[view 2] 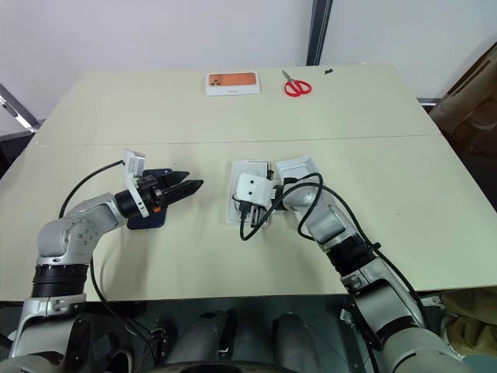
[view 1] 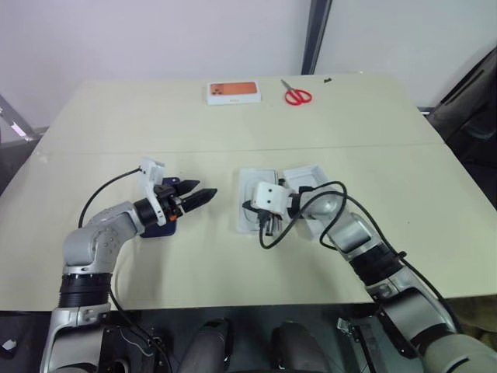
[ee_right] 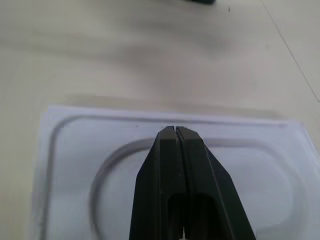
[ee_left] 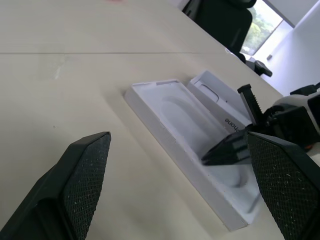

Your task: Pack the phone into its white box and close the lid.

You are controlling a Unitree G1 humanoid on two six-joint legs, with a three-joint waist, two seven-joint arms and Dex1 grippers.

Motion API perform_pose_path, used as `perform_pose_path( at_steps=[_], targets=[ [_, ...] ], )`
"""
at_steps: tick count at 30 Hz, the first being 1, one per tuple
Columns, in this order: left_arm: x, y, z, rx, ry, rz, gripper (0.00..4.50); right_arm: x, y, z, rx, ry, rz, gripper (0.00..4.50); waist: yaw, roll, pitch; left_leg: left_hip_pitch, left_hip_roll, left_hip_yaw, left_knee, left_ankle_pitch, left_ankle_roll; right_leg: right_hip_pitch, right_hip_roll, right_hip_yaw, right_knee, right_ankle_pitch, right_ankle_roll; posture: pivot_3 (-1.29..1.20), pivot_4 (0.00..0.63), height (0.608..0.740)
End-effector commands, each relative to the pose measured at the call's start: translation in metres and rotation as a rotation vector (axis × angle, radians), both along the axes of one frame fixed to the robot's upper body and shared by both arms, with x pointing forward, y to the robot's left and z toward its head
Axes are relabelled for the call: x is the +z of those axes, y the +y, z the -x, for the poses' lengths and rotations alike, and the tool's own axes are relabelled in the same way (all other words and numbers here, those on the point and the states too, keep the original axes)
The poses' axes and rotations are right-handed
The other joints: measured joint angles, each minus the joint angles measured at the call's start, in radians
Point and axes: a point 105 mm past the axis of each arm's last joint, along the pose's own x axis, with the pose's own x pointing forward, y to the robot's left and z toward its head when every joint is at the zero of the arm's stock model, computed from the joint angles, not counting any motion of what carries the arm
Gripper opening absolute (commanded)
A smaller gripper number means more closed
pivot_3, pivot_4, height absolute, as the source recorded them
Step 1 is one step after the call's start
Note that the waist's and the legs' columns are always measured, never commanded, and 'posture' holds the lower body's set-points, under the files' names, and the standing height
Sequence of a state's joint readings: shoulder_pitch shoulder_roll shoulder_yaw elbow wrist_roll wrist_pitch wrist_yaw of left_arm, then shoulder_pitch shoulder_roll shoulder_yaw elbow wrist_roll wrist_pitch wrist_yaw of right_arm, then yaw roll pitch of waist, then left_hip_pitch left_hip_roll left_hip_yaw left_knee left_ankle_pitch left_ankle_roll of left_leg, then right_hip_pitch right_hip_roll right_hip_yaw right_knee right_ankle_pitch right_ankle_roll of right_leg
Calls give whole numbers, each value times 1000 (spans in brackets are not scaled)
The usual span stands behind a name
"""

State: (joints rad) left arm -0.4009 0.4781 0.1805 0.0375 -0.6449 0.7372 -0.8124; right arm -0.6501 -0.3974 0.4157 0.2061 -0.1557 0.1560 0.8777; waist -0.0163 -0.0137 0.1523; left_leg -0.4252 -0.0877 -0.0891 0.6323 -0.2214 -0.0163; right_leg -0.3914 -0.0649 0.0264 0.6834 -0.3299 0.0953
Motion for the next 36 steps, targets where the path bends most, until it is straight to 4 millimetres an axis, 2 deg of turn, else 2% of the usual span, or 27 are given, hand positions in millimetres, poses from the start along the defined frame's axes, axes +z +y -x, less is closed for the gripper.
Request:
perform_pose_path(
  at_steps=[1,4,9,15,18,24,29,36],
  targets=[
    [12,-3,0,-1,-59,1,4500,16,2,-13,-43,-53,-55,40,0,0,0,0,0,0,0,0,0,0,0,0,0,0,0,0,150,734],
    [12,-3,-1,2,-60,-1,4500,26,8,-17,-56,-63,-117,40,-4,0,0,0,0,0,-1,0,0,-1,0,0,0,0,0,0,150,734],
    [13,-3,-1,4,-63,0,4500,27,4,-17,-56,-77,-97,40,-2,0,0,0,0,0,-1,0,0,-1,0,0,0,0,0,0,150,734],
    [13,-2,-1,5,-63,-3,4500,4,-12,-12,-30,-48,41,40,1,0,0,0,0,0,-1,0,0,0,0,0,0,0,0,0,150,734],
    [12,-2,-1,2,-62,-5,4500,-6,-13,-4,1,-23,83,40,-2,0,0,0,0,0,-1,0,0,-1,0,0,0,0,0,0,150,734],
    [10,-4,0,-1,-60,-15,4500,-6,-8,7,57,4,83,40,-2,0,0,0,0,0,-1,0,0,-1,0,0,0,0,0,0,150,734],
    [11,-4,-1,-1,-63,-16,4500,-5,-11,5,49,-11,88,40,0,0,0,0,0,0,-1,0,0,0,0,0,0,0,0,0,150,734],
    [11,-4,-1,2,-63,-11,4500,-9,-10,25,148,19,93,40,1,0,0,0,0,0,-1,0,0,0,0,0,0,0,0,0,150,734]
  ],
)
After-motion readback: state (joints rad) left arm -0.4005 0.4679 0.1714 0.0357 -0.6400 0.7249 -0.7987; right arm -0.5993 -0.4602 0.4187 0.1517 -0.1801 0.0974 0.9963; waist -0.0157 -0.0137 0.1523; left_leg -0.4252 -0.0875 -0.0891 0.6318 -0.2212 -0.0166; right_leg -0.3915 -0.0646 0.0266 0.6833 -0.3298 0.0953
